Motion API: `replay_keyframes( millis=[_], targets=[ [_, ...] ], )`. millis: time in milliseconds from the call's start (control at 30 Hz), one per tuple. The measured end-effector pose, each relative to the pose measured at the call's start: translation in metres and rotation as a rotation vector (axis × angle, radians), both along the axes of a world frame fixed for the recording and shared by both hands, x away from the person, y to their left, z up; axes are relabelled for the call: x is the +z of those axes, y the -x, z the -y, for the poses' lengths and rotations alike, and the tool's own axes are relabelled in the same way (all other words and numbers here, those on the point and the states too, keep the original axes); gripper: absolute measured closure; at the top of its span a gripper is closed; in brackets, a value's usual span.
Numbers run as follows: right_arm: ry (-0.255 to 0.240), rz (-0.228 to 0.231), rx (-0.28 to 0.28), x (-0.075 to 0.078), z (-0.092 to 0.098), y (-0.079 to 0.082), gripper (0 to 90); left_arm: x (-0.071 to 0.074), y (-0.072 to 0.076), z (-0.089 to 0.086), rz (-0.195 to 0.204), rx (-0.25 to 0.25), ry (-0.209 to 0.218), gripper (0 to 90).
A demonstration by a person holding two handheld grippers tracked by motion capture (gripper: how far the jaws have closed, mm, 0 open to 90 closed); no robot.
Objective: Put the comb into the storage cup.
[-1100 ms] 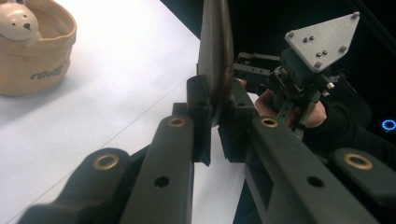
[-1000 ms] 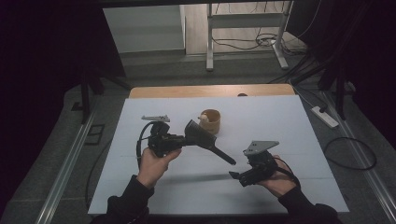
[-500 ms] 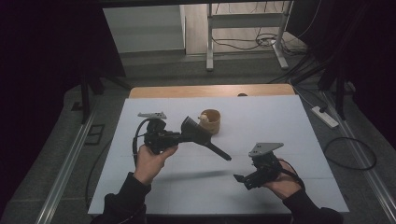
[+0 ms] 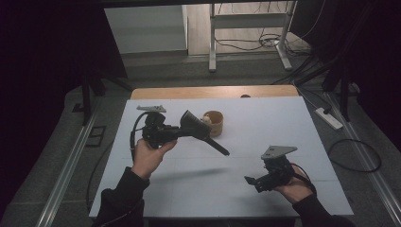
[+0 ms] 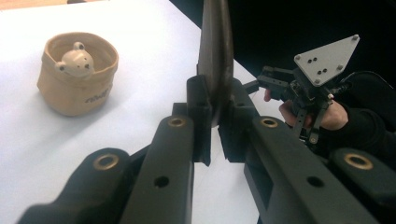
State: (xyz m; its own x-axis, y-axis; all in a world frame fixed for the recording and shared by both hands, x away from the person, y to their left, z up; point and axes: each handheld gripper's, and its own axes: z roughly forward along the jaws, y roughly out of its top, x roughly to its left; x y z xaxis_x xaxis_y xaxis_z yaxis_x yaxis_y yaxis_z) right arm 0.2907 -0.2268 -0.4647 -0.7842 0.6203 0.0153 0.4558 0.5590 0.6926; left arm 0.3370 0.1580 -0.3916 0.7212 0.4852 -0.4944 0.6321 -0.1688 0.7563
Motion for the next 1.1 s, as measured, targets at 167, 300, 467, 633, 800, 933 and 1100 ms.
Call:
replay_keyframes(
  millis=[167,300,467,633,800,933,1100],
  targets=[
    [0.007,-0.002,-0.009,-0.001,0.006,0.001,0.0,0.005,-0.004,0.000,0.007,0.005,-0.014,82.8],
    [0.016,-0.001,-0.017,-0.002,0.012,0.003,0.0,0.008,-0.008,-0.001,0.009,0.008,-0.022,82.8],
    [0.015,-0.005,-0.033,-0.002,0.020,0.006,0.0,0.012,-0.012,-0.003,0.010,0.016,-0.026,82.8],
    [0.018,-0.012,-0.054,-0.003,0.027,0.009,0.0,0.017,-0.015,-0.005,0.012,0.025,-0.028,82.8],
    [0.017,-0.015,-0.076,-0.003,0.035,0.011,0.0,0.022,-0.019,-0.007,0.018,0.032,-0.029,82.8],
    [0.016,-0.016,-0.092,-0.003,0.041,0.014,0.0,0.027,-0.023,-0.007,0.018,0.036,-0.035,82.8],
    [0.016,-0.023,-0.109,-0.003,0.048,0.017,0.0,0.032,-0.028,-0.007,0.024,0.043,-0.046,82.8]
  ],
)
